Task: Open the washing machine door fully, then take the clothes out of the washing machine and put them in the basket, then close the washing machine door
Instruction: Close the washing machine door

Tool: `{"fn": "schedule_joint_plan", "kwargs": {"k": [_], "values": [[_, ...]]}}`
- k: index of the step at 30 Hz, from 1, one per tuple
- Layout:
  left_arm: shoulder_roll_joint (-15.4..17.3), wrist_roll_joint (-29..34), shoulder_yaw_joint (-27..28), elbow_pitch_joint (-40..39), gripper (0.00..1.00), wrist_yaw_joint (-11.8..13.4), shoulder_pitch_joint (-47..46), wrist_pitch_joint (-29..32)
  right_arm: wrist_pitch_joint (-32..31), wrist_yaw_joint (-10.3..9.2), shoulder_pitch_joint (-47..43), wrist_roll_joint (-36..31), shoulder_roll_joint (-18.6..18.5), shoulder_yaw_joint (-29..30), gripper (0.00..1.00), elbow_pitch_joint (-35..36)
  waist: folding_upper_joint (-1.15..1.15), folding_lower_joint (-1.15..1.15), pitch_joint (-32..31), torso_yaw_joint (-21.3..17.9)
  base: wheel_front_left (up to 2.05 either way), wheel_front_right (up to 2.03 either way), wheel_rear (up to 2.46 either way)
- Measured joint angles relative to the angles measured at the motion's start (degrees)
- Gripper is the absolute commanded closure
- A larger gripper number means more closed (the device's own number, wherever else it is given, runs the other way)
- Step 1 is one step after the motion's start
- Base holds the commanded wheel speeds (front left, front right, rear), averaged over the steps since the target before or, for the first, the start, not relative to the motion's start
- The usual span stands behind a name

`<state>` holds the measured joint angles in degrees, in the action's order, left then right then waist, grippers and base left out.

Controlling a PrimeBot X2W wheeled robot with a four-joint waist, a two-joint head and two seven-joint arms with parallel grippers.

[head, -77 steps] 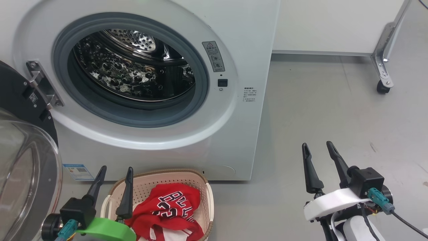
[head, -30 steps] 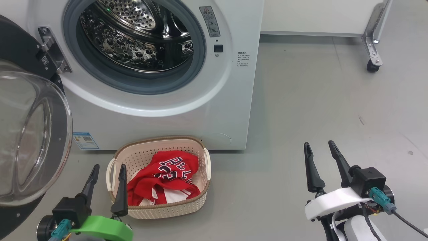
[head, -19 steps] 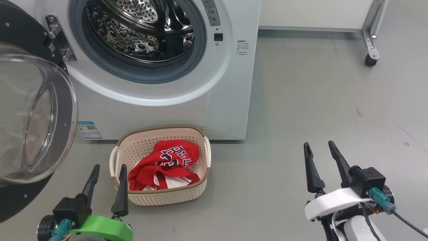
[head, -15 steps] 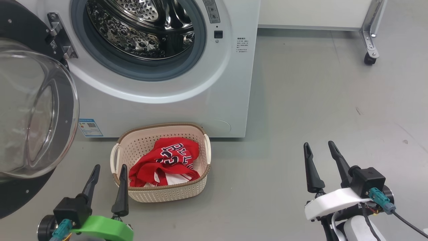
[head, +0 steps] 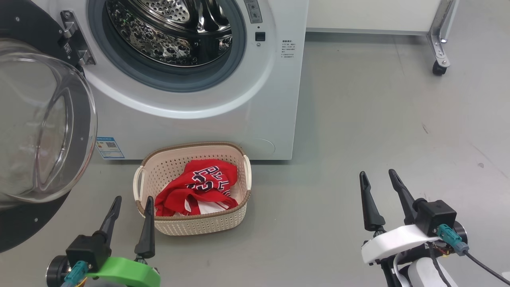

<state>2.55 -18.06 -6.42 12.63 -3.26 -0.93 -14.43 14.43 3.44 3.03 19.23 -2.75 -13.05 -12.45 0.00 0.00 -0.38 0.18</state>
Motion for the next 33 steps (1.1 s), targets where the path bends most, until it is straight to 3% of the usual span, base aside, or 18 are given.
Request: {"fn": "schedule_joint_plan", "kwargs": {"k": [33], "values": [[0.0,0.3,-0.1,0.1,0.0,0.0,0.0,0.0,0.0,-0.01,0.0,0.8,0.0,0.0,0.0,-0.1,0.0,0.0,-0.4,0.0,0.0,0.0,0.0]]}}
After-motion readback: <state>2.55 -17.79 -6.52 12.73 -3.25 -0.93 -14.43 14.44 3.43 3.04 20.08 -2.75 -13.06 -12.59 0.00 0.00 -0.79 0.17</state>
